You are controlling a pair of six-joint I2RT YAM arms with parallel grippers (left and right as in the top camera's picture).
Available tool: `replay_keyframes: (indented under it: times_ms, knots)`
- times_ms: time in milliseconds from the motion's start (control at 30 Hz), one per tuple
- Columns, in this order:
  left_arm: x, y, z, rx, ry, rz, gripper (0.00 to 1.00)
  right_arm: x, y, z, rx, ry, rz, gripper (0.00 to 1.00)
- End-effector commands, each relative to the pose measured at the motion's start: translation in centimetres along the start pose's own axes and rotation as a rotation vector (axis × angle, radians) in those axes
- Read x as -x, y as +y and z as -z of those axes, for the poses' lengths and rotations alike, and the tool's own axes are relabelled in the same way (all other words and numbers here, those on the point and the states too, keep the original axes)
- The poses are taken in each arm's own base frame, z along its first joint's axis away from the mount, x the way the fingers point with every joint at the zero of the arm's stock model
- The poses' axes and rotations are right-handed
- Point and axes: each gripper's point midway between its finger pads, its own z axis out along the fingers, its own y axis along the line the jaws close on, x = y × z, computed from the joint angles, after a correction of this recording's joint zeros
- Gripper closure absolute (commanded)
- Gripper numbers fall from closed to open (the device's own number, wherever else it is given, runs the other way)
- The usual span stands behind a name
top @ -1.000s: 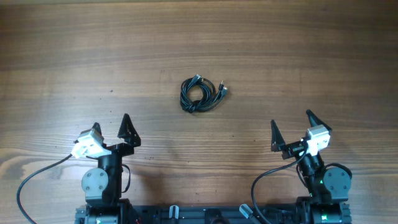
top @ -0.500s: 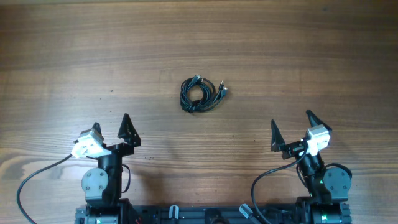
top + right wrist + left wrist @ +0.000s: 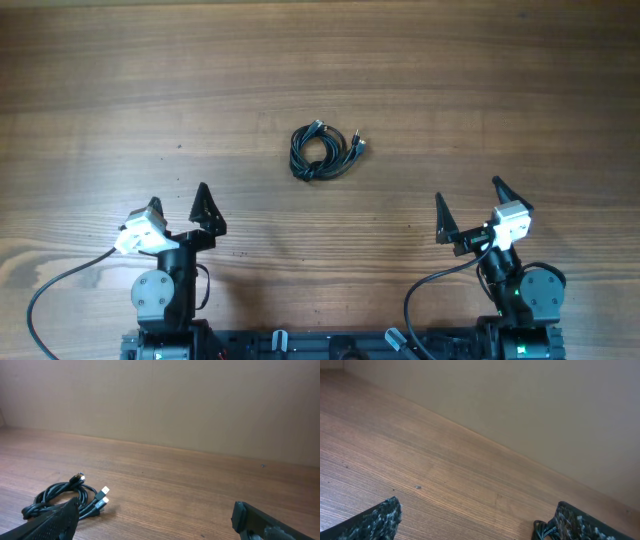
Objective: Untangle cables
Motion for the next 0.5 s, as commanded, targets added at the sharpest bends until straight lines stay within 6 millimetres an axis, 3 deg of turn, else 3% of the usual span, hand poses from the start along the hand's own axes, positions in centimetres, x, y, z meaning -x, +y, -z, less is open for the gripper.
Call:
replay_keyframes:
  times_ms: [0, 467]
  knots:
    - [-0.06, 0.00, 0.01, -0.007, -0.004, -0.019, 0.00, 0.25, -0.10, 0.05, -0.009, -0.013, -0.005, 0.00]
    - [-0.06, 0.00, 0.01, -0.007, -0.004, -0.019, 0.00, 0.25, -0.10, 0.05, -0.009, -0.013, -0.005, 0.00]
